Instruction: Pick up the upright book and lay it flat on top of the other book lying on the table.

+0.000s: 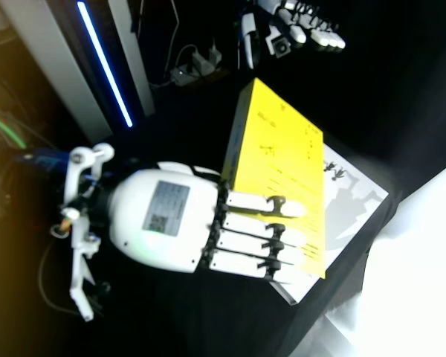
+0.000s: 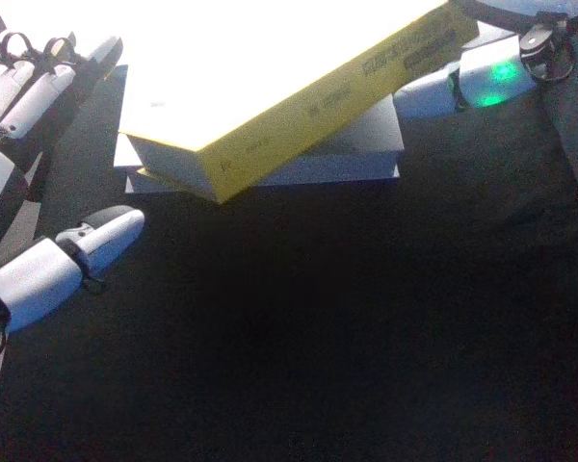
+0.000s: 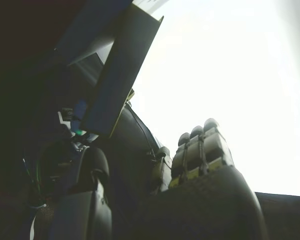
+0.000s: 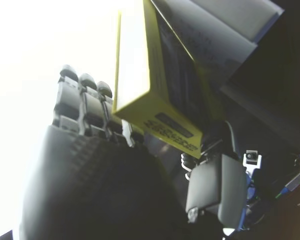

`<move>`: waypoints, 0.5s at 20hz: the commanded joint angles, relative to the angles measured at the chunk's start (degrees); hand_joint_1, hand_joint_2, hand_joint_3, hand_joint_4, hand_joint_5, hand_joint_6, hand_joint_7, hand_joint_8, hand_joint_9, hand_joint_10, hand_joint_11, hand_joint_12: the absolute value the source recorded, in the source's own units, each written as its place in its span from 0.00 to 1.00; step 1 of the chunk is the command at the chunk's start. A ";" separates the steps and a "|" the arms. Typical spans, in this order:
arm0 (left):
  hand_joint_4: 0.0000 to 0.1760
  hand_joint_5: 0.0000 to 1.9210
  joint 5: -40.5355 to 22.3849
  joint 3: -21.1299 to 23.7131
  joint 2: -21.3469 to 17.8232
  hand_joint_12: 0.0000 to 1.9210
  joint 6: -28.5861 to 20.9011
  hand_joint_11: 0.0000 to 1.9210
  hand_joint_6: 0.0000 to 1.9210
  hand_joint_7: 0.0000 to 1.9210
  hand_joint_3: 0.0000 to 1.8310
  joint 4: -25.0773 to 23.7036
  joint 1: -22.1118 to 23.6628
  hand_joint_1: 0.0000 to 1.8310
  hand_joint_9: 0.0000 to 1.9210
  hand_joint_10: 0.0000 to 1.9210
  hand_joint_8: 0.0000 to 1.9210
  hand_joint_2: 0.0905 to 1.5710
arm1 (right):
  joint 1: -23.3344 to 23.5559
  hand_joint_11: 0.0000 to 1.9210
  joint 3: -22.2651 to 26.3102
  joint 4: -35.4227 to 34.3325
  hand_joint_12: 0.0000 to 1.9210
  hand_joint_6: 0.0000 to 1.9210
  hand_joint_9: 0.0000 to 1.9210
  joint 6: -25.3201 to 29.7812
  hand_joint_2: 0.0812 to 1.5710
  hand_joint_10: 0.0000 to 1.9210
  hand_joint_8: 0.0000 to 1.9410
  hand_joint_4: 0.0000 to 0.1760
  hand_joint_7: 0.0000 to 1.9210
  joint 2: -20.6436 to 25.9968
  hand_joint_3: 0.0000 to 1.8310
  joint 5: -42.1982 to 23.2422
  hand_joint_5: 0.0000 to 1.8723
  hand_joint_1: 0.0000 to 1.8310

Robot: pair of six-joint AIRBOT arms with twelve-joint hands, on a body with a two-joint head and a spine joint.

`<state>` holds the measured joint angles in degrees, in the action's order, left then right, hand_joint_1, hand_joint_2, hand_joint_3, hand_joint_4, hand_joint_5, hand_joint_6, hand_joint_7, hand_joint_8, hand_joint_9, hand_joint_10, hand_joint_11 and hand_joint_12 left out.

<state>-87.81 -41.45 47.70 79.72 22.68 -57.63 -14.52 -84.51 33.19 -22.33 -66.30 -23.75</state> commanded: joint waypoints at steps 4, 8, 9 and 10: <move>0.92 0.00 -7.55 0.08 -0.36 0.00 0.00 0.00 0.00 0.00 0.00 -1.31 0.02 0.28 0.00 0.00 0.00 0.76 | 2.23 0.00 0.24 2.79 0.00 0.00 0.00 4.71 0.59 0.00 0.00 0.61 0.00 1.54 0.00 -5.61 0.00 0.17; 0.96 0.00 -7.55 0.10 -0.36 0.00 0.00 0.00 0.00 0.00 0.00 -1.25 -0.13 0.30 0.00 0.00 0.00 0.77 | 2.79 0.00 0.73 4.65 0.00 0.00 0.00 6.98 0.58 0.00 0.00 0.60 0.00 2.64 0.00 -5.64 0.00 0.20; 0.96 0.00 -7.55 0.10 -0.40 0.00 0.00 0.00 0.00 0.00 0.00 -1.25 -0.23 0.30 0.00 0.00 0.00 0.77 | 2.85 0.00 1.41 4.65 0.00 0.00 0.00 6.98 0.58 0.00 0.00 0.53 0.00 3.75 0.00 -5.71 0.00 0.21; 0.84 0.00 -7.56 0.10 -0.41 0.00 0.00 0.00 0.00 0.00 0.00 -1.24 -0.24 0.29 0.00 0.00 0.00 0.77 | 2.93 0.00 2.43 4.63 0.00 0.00 0.00 6.98 0.59 0.00 0.00 0.43 0.00 5.16 0.00 -6.31 0.00 0.21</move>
<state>-88.16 -41.41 47.70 79.72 22.98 -58.08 -12.69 -81.36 39.86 -15.42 -61.12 -24.86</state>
